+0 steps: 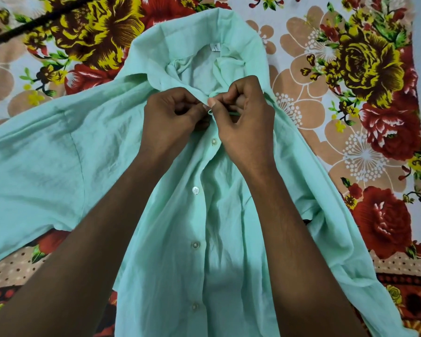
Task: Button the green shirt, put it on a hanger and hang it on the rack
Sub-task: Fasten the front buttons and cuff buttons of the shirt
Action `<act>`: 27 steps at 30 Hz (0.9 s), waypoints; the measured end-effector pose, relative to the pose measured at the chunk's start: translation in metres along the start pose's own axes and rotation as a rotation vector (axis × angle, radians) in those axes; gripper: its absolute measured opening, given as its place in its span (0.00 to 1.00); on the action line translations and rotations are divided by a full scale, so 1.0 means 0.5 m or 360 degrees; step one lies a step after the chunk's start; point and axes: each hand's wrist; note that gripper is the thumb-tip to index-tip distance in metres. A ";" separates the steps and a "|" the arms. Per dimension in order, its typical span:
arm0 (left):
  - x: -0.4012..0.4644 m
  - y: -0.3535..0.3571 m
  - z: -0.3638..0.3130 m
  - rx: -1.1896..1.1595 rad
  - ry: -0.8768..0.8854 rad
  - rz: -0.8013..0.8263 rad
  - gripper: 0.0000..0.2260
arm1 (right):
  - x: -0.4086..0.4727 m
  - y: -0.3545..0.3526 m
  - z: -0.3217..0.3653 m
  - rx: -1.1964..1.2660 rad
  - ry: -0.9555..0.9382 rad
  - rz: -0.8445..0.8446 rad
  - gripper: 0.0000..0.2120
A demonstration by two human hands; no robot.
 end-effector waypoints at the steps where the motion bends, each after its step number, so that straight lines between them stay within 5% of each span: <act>1: 0.001 -0.001 0.003 0.0015 0.0012 -0.0008 0.05 | -0.001 -0.001 0.001 0.0037 0.0019 0.0033 0.13; 15: -0.016 0.006 0.014 -0.0310 -0.0118 -0.0075 0.08 | -0.003 0.020 -0.013 -0.0081 -0.0051 -0.0138 0.14; 27: -0.019 0.008 0.015 -0.0154 -0.0035 0.0006 0.03 | -0.009 0.023 -0.007 -0.0166 -0.0071 -0.0188 0.14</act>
Point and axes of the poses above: each hand's wrist, its own x-axis towards the middle knuckle, its own y-axis out of the palm, z = x × y, and after that the axes turned 11 degrees about -x, right-handed
